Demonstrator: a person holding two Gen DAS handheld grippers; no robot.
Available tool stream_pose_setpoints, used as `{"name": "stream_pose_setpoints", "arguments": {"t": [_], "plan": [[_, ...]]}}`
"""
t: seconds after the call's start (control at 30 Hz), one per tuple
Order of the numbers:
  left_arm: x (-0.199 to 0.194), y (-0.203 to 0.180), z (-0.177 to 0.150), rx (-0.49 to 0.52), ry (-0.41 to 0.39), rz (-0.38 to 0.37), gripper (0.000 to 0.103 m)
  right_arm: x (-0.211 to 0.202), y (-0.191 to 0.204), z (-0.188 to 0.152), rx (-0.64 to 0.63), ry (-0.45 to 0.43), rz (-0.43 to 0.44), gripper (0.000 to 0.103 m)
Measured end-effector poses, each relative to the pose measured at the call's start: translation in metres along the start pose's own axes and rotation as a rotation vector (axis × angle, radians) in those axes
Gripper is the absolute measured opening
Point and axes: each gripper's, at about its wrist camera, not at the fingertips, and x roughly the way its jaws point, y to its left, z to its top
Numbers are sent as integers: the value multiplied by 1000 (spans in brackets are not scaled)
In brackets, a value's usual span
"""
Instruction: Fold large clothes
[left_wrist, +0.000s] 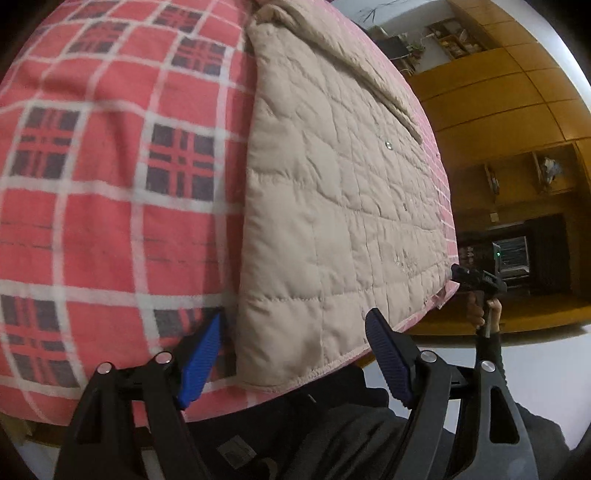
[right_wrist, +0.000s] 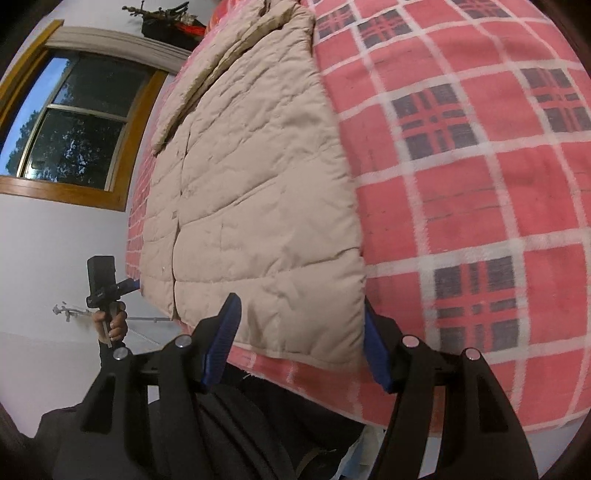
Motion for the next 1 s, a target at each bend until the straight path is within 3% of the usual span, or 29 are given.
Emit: {"name": "stream_pose_setpoints", "arguments": {"t": [0.13, 0.23, 0.3, 0.4, 0.5, 0.73, 1.0], "plan": [[7, -13, 1, 30, 12, -42, 76, 0, 0, 1, 22, -1, 53, 63], [15, -17, 5, 36, 26, -34, 71, -2, -9, 3, 55, -3, 103, 50], [20, -12, 7, 9, 51, -28, 41, -3, -13, 3, 69, -6, 107, 36], [19, -10, 6, 0, 47, -34, 26, -6, -15, 2, 69, -19, 116, 22], [10, -10, 3, 4, 11, -68, 18, -13, -9, -1, 58, -41, 126, 13], [-19, -37, 6, 47, -94, -123, 12, -41, 24, 4, -5, -113, 168, 9], [-36, -69, 25, 108, -153, -140, 11, -61, 64, 24, -64, -152, 178, 9]]}}
